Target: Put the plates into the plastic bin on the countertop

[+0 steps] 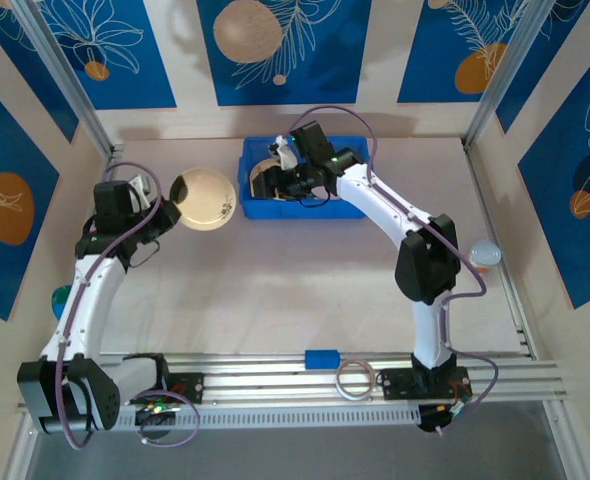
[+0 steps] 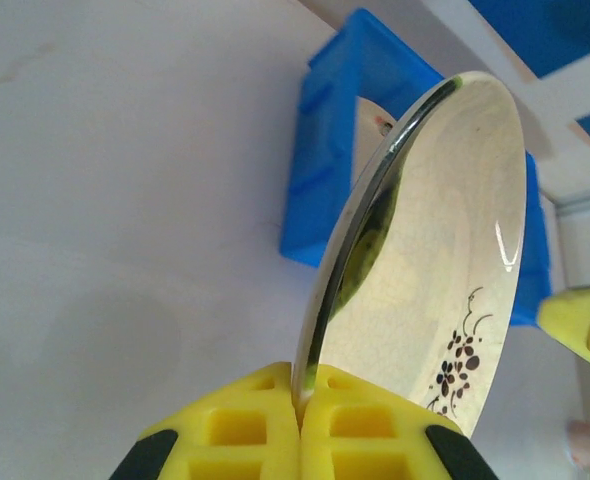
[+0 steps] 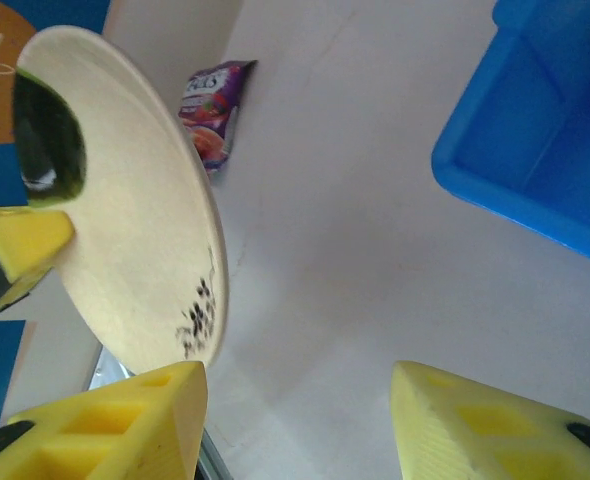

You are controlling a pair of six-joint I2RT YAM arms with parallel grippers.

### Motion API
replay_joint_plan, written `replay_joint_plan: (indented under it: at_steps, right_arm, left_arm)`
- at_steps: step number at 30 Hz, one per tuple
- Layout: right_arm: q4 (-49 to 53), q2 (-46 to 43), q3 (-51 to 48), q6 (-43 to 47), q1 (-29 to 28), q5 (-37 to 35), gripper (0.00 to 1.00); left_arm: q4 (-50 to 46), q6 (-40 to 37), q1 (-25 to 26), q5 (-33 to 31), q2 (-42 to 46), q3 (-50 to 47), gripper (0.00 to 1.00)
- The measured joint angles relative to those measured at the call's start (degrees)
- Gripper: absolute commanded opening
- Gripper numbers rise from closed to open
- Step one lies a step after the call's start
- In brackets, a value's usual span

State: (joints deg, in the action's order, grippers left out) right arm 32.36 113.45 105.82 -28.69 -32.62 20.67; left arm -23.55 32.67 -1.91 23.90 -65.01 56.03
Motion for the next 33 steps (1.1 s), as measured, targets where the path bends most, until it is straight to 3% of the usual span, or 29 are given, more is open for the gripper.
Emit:
replay_joint_plan:
  at_steps: [13,15,18,19,27,31,32,33]
  right_arm:
    - [-5.9,-1.7,-5.1,-1.8,1.9,2.7,0.51]
    - [-6.0,-1.8,-5.1,-1.9,1.8,2.7,0.40]
    - [-5.9,-1.9,-5.2,-2.0,1.8,2.5,0.07]
    - [-5.9,-1.9,-5.2,-1.8,1.7,2.3,0.01]
    - [-5.7,-1.9,-5.4,-0.7,1.9,2.7,0.00]
    - [-5.7,-1.9,-5.4,-1.6,2.1,1.4,0.00]
    - [-5.4,-1.9,-5.4,-2.1,2.2,0.9,0.00]
    - [-5.3,-1.9,-5.4,-2.5,2.3,0.2,0.00]
  left_arm:
    - [0.6,1.0,9.5,3.5,-4.7,2.6,0.00]
    - [0.8,1.4,10.3,3.5,-5.4,2.6,0.00]
    - [0.9,1.5,10.7,3.3,-6.0,2.6,0.00]
    - [1.0,1.6,10.7,3.1,-6.1,2.6,0.00]
    - [2.1,3.0,10.6,2.4,-7.2,3.0,0.00]
    - [2.1,2.9,10.7,1.3,-8.0,3.6,0.68]
    - [2.1,2.9,10.7,0.9,-8.1,3.6,0.94]
    - [2.1,2.9,10.7,0.4,-8.1,3.6,1.00]
